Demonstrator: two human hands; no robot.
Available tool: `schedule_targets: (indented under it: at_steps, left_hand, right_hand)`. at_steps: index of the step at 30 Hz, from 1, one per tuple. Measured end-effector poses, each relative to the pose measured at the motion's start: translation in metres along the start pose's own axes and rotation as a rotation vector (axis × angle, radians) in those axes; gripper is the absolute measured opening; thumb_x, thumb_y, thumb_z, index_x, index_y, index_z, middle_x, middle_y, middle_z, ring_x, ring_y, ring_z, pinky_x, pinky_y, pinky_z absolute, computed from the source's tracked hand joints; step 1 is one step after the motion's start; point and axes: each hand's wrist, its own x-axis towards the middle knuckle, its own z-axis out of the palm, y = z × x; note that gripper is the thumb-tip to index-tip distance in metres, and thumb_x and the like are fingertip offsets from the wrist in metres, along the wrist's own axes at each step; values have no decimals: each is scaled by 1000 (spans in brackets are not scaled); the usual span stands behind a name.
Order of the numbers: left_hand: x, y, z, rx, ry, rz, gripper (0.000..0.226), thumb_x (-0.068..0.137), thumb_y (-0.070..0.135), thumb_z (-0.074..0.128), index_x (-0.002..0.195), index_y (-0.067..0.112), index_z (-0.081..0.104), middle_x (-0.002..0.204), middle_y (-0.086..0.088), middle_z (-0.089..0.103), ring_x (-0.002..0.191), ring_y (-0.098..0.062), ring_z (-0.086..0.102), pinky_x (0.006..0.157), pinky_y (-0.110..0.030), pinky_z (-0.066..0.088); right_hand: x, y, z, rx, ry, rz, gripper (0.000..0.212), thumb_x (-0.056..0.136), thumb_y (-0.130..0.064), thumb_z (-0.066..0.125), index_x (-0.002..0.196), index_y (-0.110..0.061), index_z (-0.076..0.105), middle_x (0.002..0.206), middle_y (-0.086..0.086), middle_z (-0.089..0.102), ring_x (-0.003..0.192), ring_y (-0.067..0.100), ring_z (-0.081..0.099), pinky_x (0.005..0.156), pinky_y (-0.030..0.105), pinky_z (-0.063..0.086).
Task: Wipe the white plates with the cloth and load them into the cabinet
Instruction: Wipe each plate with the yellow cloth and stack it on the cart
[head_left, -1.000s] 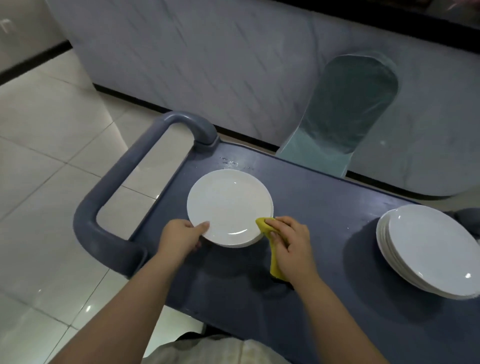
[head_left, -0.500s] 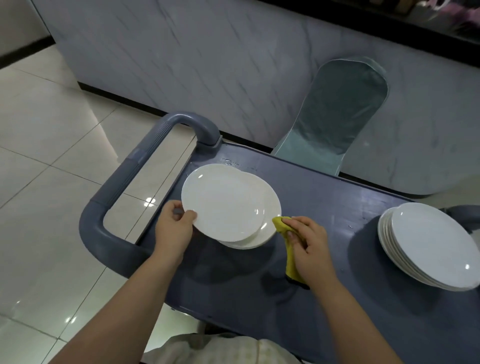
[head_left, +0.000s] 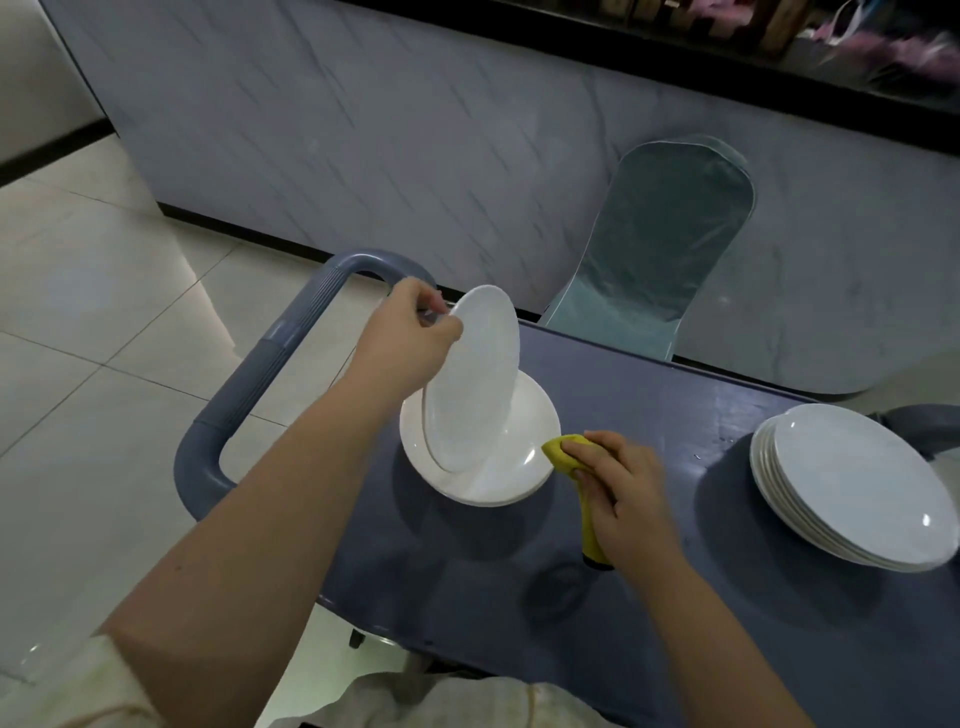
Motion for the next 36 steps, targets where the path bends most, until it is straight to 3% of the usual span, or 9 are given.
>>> schedule_targets:
  at_steps: [2, 6, 9, 13, 18, 22, 28, 32, 36]
  left_hand:
    - [-3, -8, -12, -226, -9, -166, 16, 85, 17, 65, 93, 27, 57, 95, 0, 63, 78, -17, 63, 47, -26, 51]
    - [-39, -51, -38, -768, -233, -465, 39, 88, 2, 57, 124, 16, 59, 105, -10, 73, 82, -23, 73, 60, -34, 59]
    - [-75, -78, -16, -1011, -296, -572, 57, 71, -9, 59, 121, 19, 64, 112, -12, 71, 91, -31, 72, 64, -41, 59]
    - [-106, -81, 32, -1034, -250, -612, 64, 76, -17, 50, 123, 24, 62, 112, -9, 68, 93, -31, 70, 67, -45, 59]
    - [-117, -72, 44, -1134, -280, -513, 68, 80, -17, 47, 125, 31, 62, 107, -9, 72, 89, -27, 71, 64, -44, 59]
    - [-123, -68, 45, -1088, -274, -472, 68, 76, -19, 50, 119, 31, 66, 98, -2, 72, 82, -19, 70, 59, -40, 60]
    - [-135, -46, 57, -940, -478, -318, 72, 65, -6, 58, 123, 35, 65, 99, -2, 71, 84, -19, 68, 63, -35, 58]
    - [-122, -41, 46, -960, -407, -268, 77, 66, -8, 60, 133, 29, 57, 117, -7, 69, 98, -26, 68, 69, -43, 60]
    - [-126, -46, 47, -939, -389, -317, 82, 60, -8, 58, 133, 30, 57, 117, -4, 69, 96, -22, 68, 70, -42, 61]
  right_hand:
    - [-1, 5, -6, -22, 28, 19, 27, 90, -13, 59, 114, -15, 71, 119, 4, 61, 101, 25, 51, 97, 13, 30]
    - [-2, 16, -24, 127, 108, 198, 30, 90, 3, 61, 112, -16, 70, 117, 8, 62, 109, 31, 55, 100, 41, 43]
    - [3, 1, -37, 270, 141, 222, 29, 96, -12, 58, 116, -33, 63, 117, -4, 61, 113, 17, 55, 99, 25, 42]
    - [19, -41, -14, 226, -52, 48, 26, 92, -23, 56, 116, -32, 62, 121, -9, 57, 114, 11, 48, 100, 12, 31]
    - [4, -54, 17, -25, -263, -48, 39, 92, -47, 48, 131, -46, 49, 144, -22, 37, 119, 18, 32, 104, 25, 25]
    - [-10, -9, -17, -119, -162, -239, 32, 95, -28, 52, 124, -26, 65, 137, 0, 53, 105, 29, 49, 96, 31, 34]
    - [45, -17, -21, -108, 68, 17, 42, 94, -15, 57, 132, -31, 57, 139, 4, 46, 114, 33, 42, 100, 23, 20]
    - [-7, -42, 3, -56, -88, -223, 44, 97, -28, 50, 139, -41, 45, 146, -4, 37, 110, 23, 39, 101, 21, 25]
    - [-35, 18, -33, -174, -68, -168, 38, 92, -14, 60, 128, -27, 61, 137, 4, 48, 102, 40, 52, 101, 28, 31]
